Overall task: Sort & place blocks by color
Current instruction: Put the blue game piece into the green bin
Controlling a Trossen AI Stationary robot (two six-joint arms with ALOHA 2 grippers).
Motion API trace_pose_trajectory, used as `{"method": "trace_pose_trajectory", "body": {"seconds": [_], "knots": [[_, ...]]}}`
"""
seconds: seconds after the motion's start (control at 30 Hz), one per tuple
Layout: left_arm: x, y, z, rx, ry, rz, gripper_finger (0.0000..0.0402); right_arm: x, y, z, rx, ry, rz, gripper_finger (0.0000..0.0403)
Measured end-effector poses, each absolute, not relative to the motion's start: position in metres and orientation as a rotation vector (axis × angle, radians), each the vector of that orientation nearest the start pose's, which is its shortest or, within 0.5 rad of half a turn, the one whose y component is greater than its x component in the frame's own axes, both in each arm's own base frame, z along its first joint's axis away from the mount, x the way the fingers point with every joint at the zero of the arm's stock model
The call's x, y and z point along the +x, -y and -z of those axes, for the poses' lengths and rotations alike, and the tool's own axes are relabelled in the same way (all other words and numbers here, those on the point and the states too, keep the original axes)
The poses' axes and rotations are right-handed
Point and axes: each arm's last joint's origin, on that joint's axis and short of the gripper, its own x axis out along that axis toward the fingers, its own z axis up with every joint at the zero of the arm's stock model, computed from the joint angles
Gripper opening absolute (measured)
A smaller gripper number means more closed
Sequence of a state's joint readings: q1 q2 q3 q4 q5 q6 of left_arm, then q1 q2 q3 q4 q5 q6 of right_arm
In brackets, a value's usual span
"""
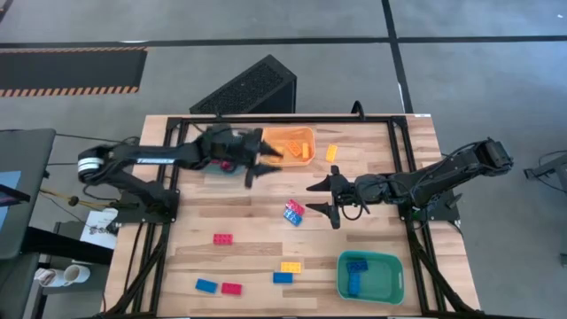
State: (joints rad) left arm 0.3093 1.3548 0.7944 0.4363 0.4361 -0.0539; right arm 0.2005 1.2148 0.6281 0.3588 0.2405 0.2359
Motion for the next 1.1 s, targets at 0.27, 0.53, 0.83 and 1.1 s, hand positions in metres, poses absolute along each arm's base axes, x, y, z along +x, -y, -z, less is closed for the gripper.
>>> {"method": "trace_pose_trajectory", "body": {"seconds": [0.27, 0.53, 0.83, 1.1], "knots": [[0.261, -0.005, -0.273, -0.039, -0.382, 0.107, 0.0174, 0.255, -0.044, -0.243, 0.185, -0.220, 0.078, 0.0276], [0.237, 0.050, -0.282, 0.119, -0.245, 0.018, 0.0173, 0.254, -0.049, -0.246, 0.199, -0.195, 0.093, 0.0276], [0.214, 0.051, -0.252, 0.048, 0.046, -0.004, 0.0173, 0.280, -0.061, -0.238, 0.162, -0.351, 0.120, 0.0276], [0.206, 0.048, -0.242, 0.036, 0.137, -0.010, 0.0173, 0.322, -0.061, -0.217, 0.115, -0.672, 0.204, 0.0276]]}}
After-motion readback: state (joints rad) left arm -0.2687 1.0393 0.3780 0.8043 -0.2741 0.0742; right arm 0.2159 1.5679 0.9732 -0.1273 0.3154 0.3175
